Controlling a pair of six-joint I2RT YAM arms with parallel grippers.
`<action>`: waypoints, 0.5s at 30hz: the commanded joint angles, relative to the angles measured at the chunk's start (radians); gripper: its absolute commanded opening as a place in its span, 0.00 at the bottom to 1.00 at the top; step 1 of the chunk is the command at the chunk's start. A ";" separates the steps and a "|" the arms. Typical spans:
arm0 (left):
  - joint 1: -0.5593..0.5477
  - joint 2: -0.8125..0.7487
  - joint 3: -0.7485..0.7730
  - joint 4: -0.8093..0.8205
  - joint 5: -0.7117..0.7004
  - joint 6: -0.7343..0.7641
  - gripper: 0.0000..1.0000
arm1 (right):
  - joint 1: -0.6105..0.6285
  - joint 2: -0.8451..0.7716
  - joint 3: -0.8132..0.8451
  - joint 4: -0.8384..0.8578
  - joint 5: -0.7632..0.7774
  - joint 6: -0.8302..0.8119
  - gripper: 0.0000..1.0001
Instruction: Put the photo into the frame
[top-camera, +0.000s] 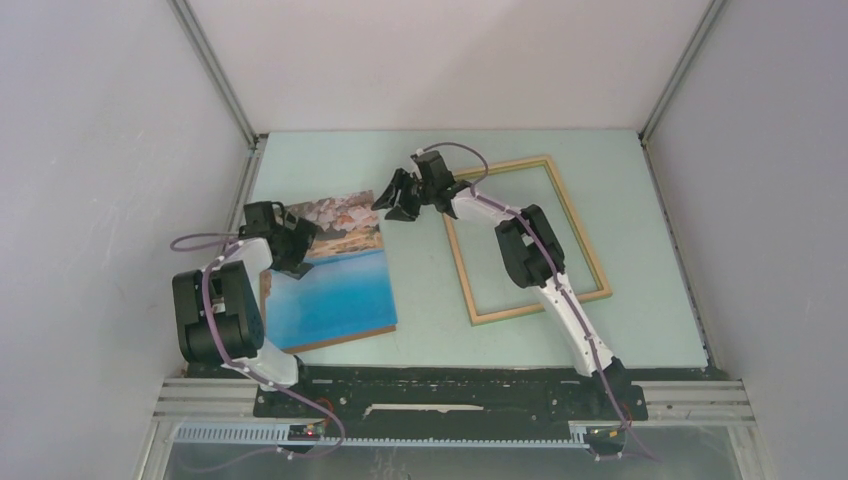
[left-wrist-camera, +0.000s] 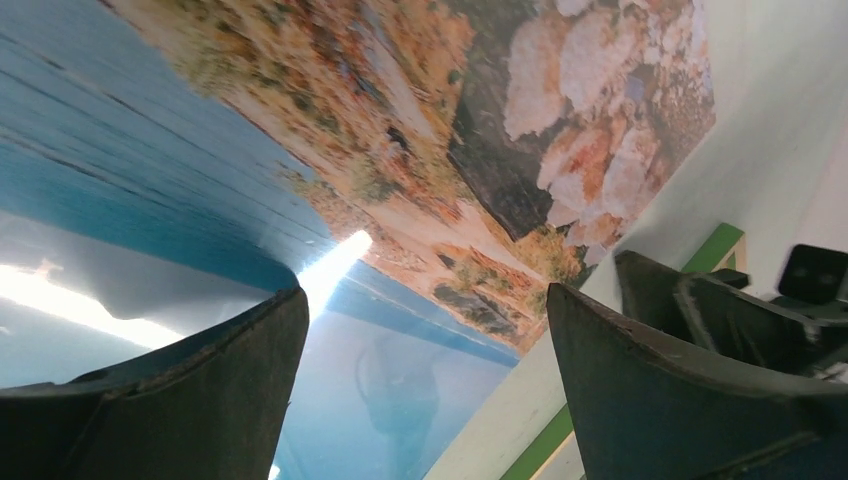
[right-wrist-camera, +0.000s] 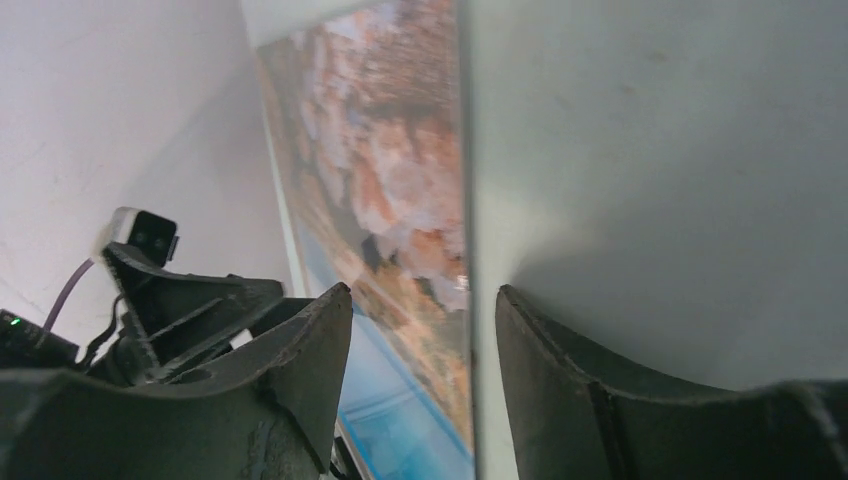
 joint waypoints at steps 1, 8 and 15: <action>0.037 0.017 -0.045 0.038 0.022 -0.011 0.99 | -0.010 0.031 0.046 -0.033 -0.012 0.032 0.62; 0.036 0.029 -0.110 0.111 0.077 -0.067 0.98 | -0.012 0.070 0.089 -0.049 -0.024 0.041 0.60; 0.037 0.034 -0.113 0.100 0.064 -0.054 0.96 | -0.011 0.138 0.199 -0.012 -0.056 0.079 0.57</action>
